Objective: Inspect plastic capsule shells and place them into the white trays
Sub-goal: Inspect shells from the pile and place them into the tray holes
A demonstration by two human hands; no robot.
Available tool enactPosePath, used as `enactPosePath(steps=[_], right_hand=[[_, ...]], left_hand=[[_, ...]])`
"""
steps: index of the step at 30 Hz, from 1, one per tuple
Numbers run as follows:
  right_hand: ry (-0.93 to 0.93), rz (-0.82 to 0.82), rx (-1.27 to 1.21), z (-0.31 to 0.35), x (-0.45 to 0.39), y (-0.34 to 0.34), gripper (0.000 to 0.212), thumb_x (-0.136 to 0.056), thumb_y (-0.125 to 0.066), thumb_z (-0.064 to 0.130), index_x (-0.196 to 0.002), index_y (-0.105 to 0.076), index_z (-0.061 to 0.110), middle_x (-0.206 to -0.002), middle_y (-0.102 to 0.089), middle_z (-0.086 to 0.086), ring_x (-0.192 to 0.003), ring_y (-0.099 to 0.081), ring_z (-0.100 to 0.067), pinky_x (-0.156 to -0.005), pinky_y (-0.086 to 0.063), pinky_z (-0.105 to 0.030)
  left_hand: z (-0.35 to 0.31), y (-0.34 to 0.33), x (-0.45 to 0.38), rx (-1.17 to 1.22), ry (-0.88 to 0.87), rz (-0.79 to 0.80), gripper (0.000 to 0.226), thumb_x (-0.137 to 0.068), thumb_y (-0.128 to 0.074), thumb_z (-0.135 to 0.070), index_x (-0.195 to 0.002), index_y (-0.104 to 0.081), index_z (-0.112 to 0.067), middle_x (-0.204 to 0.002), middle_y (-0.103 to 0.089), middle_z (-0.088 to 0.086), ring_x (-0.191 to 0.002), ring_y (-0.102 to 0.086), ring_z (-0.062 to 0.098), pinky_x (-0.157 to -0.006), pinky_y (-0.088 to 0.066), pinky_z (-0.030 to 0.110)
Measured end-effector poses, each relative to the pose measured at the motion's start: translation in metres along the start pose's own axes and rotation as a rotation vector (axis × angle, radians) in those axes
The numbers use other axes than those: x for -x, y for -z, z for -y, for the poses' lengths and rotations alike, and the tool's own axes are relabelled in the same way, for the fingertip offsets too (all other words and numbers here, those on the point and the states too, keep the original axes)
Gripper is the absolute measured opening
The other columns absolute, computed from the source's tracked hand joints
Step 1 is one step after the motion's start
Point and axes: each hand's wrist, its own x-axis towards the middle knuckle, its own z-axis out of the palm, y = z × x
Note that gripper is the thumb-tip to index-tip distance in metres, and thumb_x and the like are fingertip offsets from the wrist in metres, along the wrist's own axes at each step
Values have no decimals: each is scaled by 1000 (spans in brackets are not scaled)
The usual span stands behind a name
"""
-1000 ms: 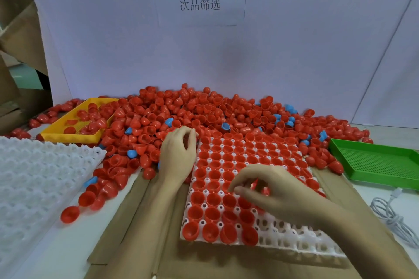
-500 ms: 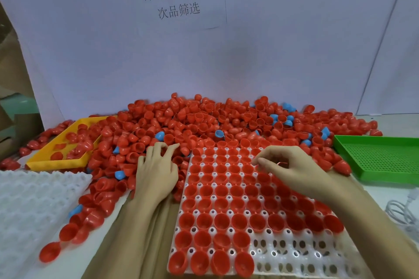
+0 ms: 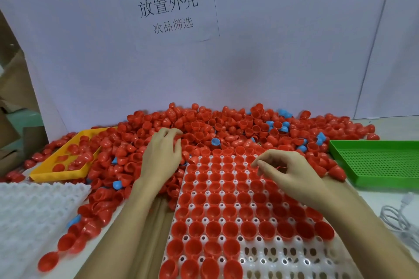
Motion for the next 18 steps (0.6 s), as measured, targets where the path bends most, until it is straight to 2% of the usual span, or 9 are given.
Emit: enactPosePath(steps=[2, 4, 6, 8, 10, 14, 16, 18], right_hand=[[-9, -5, -9, -1, 2, 1, 24, -101, -66, 16, -94, -78, 34, -83, -76, 14, -84, -74, -10, -81, -61, -41], [-20, -5, -5, -3, 3, 1, 24, -101, -66, 16, -93, -78, 35, -83, -76, 14, -83, -74, -9, -82, -61, -43], [-23, -10, 6, -4, 3, 2, 25, -101, -66, 16, -93, -78, 35, -82, -76, 14, -83, -74, -9, -81, -61, -44], [-20, -23, 6, -5, 2, 3, 25, -102, -66, 17, -92, -78, 36, -81, -76, 15, -82, -73, -8, -81, -61, -43], [-10, -32, 6, -4, 2, 4, 25, -102, -66, 17, -92, -78, 37, -81, -76, 16, -82, -73, -7, -80, -61, -40], [-7, -28, -4, -3, 2, 4, 25, -102, -65, 18, -92, -78, 37, -82, -76, 16, -83, -73, -8, -81, -61, -40], [-6, -32, 4, -4, 3, 5, 25, -102, -65, 19, -92, -78, 38, -82, -76, 16, -83, -73, -8, -81, -61, -41], [-11, -34, 8, -4, 3, 5, 25, -102, -66, 19, -92, -77, 38, -82, -76, 16, -83, -73, -8, -80, -61, -42]], left_hand=[[2, -3, -21, 48, 6, 223, 33, -102, -51, -8, -127, -69, -20, -133, -60, -3, -124, -55, 18, -104, -47, 33], [6, -3, -31, 26, -39, 429, 32, -95, -53, -5, -114, -70, -24, -124, -59, -7, -115, -53, 16, -105, -47, 42], [13, -3, -32, 7, -84, 525, 25, -88, -59, -10, -100, -65, -32, -111, -56, -10, -105, -51, 12, -100, -47, 41], [22, -5, -28, 63, -107, 583, 26, -84, -63, -14, -94, -59, -38, -108, -52, -11, -101, -52, 7, -94, -49, 35], [32, -10, -24, 95, -119, 591, 29, -86, -63, -15, -96, -58, -41, -109, -50, -13, -99, -54, 3, -89, -50, 29], [40, -20, -24, 234, -25, 368, 33, -102, -52, -14, -111, -62, -44, -116, -51, -19, -89, -58, 4, -83, -45, 17], [39, -20, -31, 197, -28, 398, 40, -107, -47, -14, -129, -63, -44, -132, -51, -19, -101, -60, 2, -94, -46, 20], [39, -21, -40, 7, -54, 592, 51, -105, -44, -9, -142, -59, -40, -153, -44, -12, -134, -51, 12, -114, -41, 35]])
